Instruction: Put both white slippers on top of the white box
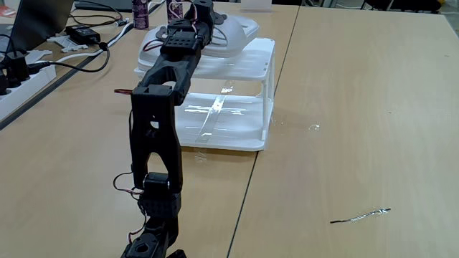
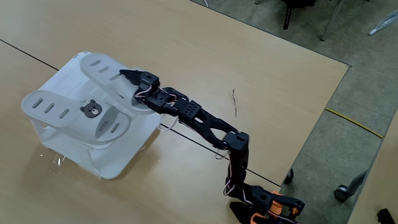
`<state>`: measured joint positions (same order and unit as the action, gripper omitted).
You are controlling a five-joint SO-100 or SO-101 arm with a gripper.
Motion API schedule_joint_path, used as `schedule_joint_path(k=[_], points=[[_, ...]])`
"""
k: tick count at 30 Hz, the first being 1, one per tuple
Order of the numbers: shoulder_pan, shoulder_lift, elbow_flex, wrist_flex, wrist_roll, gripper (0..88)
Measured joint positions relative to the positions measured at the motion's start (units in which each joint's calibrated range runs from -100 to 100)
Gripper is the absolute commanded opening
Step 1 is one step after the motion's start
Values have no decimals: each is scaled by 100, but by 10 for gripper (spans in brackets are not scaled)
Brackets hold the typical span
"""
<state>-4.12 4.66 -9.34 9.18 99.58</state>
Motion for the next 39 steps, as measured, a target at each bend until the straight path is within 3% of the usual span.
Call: schedule_joint_path(k=[14, 24, 29, 39], points=[[-7, 2837, -3441, 0, 0, 7], [52, 3753, -4573, 0, 0, 9], [52, 3761, -4582, 0, 0, 180], [150, 3761, -4573, -9, 0, 185]])
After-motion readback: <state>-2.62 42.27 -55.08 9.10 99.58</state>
